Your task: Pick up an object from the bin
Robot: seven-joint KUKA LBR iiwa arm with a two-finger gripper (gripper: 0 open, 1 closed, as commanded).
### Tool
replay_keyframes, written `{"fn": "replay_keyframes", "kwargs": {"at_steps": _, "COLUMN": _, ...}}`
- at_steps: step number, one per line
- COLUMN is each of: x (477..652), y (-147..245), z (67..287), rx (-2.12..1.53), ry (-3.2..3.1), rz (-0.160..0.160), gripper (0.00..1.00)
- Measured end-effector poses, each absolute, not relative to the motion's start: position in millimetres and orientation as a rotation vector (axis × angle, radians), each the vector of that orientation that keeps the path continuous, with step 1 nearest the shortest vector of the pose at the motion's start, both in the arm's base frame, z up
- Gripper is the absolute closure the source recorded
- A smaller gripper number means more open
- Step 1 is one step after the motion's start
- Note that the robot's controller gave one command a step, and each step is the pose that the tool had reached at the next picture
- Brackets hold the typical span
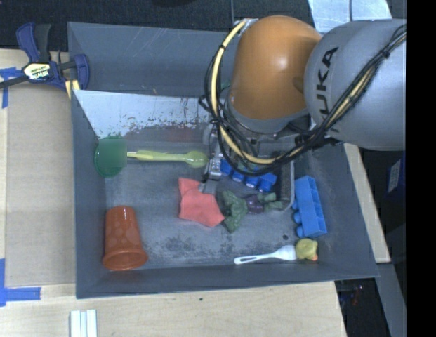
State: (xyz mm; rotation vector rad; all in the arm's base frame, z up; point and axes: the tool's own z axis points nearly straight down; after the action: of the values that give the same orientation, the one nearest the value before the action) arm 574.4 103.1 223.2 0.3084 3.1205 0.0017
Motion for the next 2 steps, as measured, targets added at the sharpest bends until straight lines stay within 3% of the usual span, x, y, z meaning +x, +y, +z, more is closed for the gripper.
{"fn": "replay_keyframes", "kwargs": {"at_steps": 1, "x": 563.7, "y": 94, "z": 153, "rx": 0.188, "ry": 3.124, "rz": 0.005, "gripper": 0.00}}
{"fn": "replay_keyframes", "kwargs": {"at_steps": 2, "x": 525.8, "y": 87, "z": 105, "rx": 0.311, "ry": 3.110, "rz": 0.013, "gripper": 0.00}}
